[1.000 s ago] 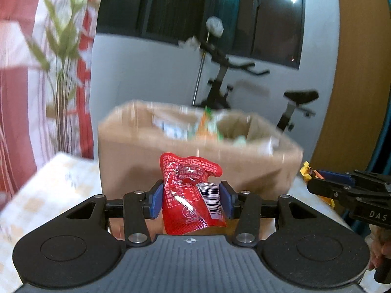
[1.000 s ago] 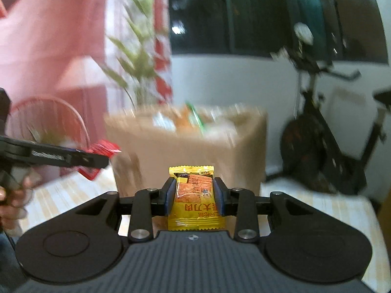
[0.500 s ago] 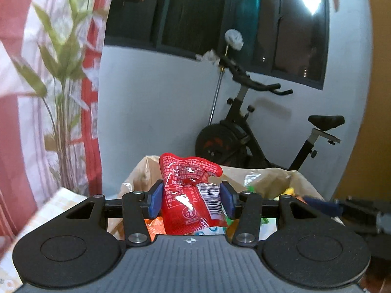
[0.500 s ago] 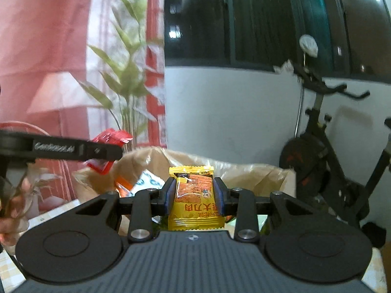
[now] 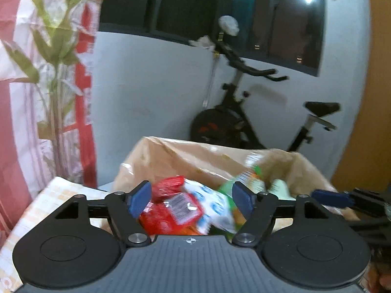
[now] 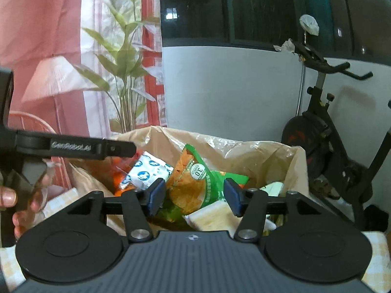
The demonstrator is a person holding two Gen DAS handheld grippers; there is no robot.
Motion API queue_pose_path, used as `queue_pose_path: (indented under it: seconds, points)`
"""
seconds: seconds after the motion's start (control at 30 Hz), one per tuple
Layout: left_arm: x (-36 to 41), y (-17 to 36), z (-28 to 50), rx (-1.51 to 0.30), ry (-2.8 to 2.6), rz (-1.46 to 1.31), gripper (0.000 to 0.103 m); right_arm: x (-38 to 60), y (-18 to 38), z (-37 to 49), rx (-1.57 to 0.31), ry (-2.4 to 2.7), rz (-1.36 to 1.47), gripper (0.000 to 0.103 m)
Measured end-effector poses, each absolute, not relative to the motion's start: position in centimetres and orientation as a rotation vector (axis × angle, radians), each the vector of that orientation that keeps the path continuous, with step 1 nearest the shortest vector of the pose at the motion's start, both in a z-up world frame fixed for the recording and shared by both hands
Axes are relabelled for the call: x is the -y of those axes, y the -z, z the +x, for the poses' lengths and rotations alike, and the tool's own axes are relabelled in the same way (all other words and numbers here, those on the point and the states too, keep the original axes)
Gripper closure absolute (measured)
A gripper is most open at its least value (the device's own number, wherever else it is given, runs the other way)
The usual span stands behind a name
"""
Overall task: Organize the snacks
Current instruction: 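Lift the red pouch and yellow packet over the box and open both tools, then move both tools back down toward the last snacks on the table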
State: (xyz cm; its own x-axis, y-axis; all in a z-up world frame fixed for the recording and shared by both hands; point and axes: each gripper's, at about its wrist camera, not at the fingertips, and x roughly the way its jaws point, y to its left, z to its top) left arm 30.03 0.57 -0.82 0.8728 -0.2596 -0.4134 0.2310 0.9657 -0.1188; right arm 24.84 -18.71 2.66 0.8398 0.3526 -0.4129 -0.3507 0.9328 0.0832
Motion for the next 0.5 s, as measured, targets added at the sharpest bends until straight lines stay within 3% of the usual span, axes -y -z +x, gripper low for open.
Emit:
queue_pose_path:
  seconds: [0.5]
  points:
    - [3.0, 4.1, 19.6, -0.415, 0.321, -0.058, 0.029, 23.0, -2.2, 15.1, -0.354, -0.316, 0.029, 0.047]
